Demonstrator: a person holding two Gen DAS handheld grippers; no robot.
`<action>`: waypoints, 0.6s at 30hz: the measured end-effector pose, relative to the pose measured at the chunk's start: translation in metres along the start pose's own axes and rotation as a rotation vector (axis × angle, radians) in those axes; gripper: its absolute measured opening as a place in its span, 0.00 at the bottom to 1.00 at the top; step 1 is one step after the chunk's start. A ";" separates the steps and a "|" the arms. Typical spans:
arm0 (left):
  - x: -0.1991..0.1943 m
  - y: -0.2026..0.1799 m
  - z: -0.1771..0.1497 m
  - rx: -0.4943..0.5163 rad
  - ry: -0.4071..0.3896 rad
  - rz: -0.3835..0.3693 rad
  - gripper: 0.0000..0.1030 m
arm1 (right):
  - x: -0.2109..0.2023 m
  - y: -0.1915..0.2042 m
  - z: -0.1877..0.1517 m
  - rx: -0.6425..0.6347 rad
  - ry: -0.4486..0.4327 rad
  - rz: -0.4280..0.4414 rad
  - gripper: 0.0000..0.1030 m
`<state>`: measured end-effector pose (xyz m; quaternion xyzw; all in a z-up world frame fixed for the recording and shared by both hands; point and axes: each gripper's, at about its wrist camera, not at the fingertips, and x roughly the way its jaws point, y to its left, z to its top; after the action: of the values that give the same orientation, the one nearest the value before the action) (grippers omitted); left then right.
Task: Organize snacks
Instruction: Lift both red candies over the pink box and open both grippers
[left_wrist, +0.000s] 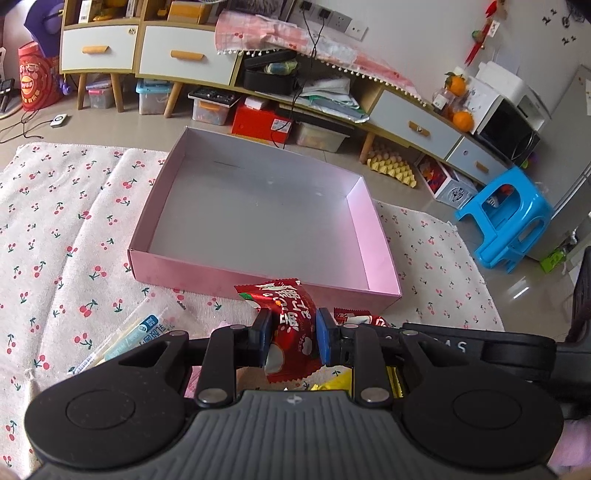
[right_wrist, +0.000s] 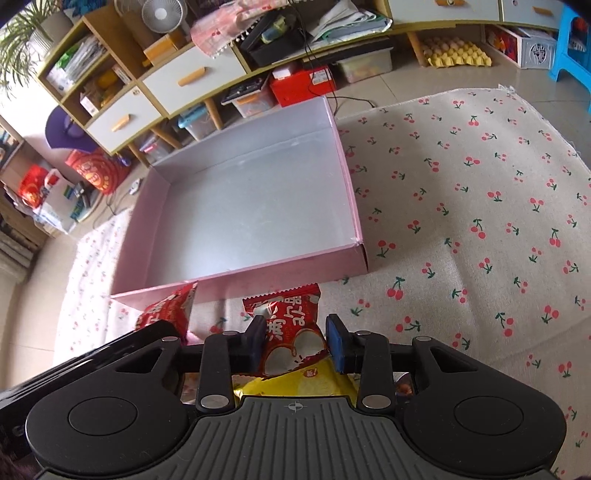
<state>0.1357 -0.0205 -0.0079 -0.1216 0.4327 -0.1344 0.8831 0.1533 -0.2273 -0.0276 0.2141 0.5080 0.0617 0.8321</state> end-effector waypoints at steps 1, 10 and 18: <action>-0.001 0.001 0.001 -0.004 -0.005 -0.001 0.22 | -0.003 0.001 0.001 0.002 -0.002 0.015 0.33; 0.005 0.010 0.016 -0.021 -0.096 0.006 0.22 | -0.017 0.004 0.012 0.054 -0.101 0.141 0.33; 0.017 0.016 0.027 0.013 -0.187 0.073 0.23 | -0.002 -0.009 0.031 0.071 -0.202 0.089 0.33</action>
<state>0.1698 -0.0086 -0.0093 -0.1122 0.3517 -0.0929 0.9247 0.1788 -0.2455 -0.0178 0.2708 0.4135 0.0586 0.8673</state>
